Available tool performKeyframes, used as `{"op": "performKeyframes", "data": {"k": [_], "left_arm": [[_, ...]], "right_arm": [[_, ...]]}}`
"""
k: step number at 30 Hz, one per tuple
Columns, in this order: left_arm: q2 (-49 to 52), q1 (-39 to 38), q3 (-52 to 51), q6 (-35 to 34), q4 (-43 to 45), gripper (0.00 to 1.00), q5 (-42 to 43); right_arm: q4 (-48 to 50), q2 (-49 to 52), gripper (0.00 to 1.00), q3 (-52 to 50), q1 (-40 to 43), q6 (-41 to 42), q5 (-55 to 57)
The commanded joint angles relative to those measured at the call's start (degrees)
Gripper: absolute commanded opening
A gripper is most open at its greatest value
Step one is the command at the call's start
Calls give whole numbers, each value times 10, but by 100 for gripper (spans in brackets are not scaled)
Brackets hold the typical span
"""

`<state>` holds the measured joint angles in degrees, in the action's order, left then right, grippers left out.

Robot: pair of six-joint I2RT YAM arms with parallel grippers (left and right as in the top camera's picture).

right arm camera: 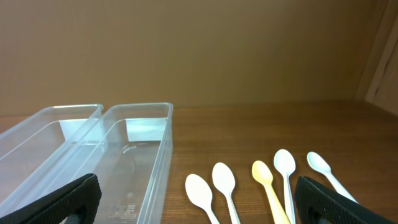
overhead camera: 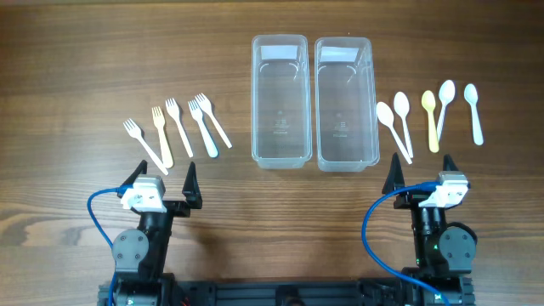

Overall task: Pack container
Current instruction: 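Raise the right gripper from rest toward the spoons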

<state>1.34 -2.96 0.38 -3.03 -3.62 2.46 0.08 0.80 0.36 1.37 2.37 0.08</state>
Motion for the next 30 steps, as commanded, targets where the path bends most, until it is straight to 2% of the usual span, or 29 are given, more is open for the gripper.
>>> {"op": "performKeyframes", "data": {"k": [1, 13, 15, 18, 21, 23, 27, 30], "left_arm": [[2, -3, 0, 13, -6, 100, 7], [2, -3, 0, 13, -6, 100, 7], [2, -3, 0, 13, -6, 100, 7], [2, -3, 0, 13, -6, 100, 7], [2, -3, 0, 13, -6, 100, 7], [2, -3, 0, 13, -6, 100, 7], [2, -3, 0, 13, -6, 100, 7], [2, -3, 0, 13, -6, 100, 7]], "right_arm": [[3, 2, 100, 0, -3, 11, 3], [6, 2, 100, 0, -3, 16, -1], [9, 2, 100, 0, -3, 63, -23], [9, 2, 100, 0, -3, 186, -59], [3, 2, 100, 0, -3, 348, -65], [3, 2, 100, 0, -3, 408, -60], [0, 2, 100, 0, -3, 411, -25], [8, 2, 100, 0, -3, 412, 45]]}}
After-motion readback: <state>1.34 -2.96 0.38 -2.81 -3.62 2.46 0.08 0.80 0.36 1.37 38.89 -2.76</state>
